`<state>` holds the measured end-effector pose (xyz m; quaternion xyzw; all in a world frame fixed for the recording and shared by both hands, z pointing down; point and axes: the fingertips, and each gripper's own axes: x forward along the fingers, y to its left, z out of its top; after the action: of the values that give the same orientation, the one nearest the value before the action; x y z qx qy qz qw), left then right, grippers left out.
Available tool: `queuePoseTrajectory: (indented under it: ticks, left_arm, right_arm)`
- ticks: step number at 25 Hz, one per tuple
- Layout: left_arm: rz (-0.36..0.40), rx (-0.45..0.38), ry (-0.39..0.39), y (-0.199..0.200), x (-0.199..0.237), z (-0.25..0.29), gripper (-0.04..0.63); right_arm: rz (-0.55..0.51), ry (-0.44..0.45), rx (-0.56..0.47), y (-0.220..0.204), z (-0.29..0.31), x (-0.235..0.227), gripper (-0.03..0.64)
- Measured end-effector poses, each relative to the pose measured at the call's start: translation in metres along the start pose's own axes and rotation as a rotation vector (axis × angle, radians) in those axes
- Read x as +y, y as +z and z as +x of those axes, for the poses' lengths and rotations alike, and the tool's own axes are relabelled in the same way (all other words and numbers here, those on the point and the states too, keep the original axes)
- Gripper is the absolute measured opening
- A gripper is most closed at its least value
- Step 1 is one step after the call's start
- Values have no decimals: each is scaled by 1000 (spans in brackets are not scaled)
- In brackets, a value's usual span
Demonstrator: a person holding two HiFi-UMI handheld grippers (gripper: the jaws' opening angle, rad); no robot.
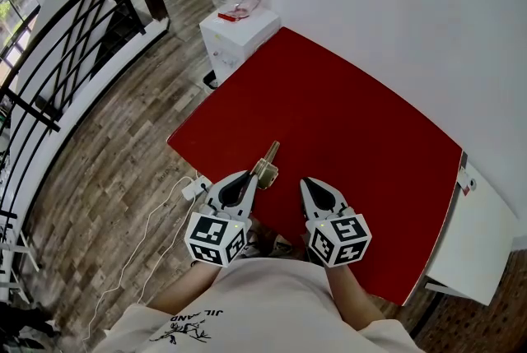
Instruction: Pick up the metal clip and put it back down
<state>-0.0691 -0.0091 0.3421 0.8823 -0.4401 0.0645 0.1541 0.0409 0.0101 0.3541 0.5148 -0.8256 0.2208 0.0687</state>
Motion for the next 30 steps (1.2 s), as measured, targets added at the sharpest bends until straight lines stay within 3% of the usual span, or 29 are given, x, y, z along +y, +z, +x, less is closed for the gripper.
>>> queuePoseTrajectory:
  ticks: [30]
  left_arm:
    - [-2,11,18,1,17,9,32]
  right_arm:
    - [7,1,7,3,18,-4,3]
